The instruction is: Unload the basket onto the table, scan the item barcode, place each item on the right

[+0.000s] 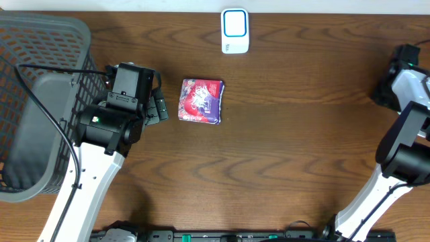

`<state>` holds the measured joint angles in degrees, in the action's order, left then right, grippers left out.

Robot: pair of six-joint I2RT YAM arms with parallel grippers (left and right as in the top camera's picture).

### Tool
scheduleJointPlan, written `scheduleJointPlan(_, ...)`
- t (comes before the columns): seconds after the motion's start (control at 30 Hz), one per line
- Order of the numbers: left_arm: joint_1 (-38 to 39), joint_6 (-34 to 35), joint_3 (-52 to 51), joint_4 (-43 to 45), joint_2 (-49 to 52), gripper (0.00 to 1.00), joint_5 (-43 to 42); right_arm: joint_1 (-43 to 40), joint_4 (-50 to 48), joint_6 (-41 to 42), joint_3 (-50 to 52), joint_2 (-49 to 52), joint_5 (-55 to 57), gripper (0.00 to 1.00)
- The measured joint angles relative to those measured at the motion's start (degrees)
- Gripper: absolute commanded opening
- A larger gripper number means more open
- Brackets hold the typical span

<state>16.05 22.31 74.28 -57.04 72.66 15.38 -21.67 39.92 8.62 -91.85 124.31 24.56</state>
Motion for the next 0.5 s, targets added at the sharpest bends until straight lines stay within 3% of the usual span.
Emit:
scheduleJointPlan(0.23,0.00,0.00,0.00,0.00,0.00,0.98,-0.02,3.58,-0.11,-1.90,0.00,-1.60,-5.53,0.25)
scheduleJointPlan(0.5,0.00,0.00,0.00,0.00,0.00,0.98,0.00,-1.55,-0.35,-1.53,2.16,-1.60,-6.16,0.22)
